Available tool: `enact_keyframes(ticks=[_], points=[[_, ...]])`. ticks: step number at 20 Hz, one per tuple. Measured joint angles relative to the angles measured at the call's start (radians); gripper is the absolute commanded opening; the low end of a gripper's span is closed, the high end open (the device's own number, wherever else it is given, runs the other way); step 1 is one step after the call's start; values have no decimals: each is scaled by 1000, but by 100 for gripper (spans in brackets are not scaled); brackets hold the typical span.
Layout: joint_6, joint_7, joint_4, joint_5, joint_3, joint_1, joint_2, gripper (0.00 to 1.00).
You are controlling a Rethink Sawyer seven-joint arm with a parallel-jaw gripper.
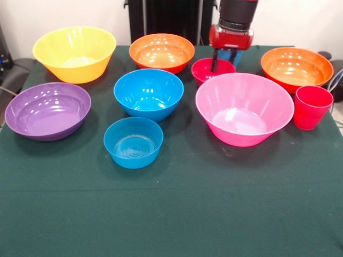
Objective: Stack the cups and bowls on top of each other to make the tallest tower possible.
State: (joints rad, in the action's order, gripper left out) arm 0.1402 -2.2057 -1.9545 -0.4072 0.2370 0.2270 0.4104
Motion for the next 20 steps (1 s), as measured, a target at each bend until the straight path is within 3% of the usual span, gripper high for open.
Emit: enact_keyframes(ticks=[20], points=[[-37,0,1,63,-2,-13,20,0]])
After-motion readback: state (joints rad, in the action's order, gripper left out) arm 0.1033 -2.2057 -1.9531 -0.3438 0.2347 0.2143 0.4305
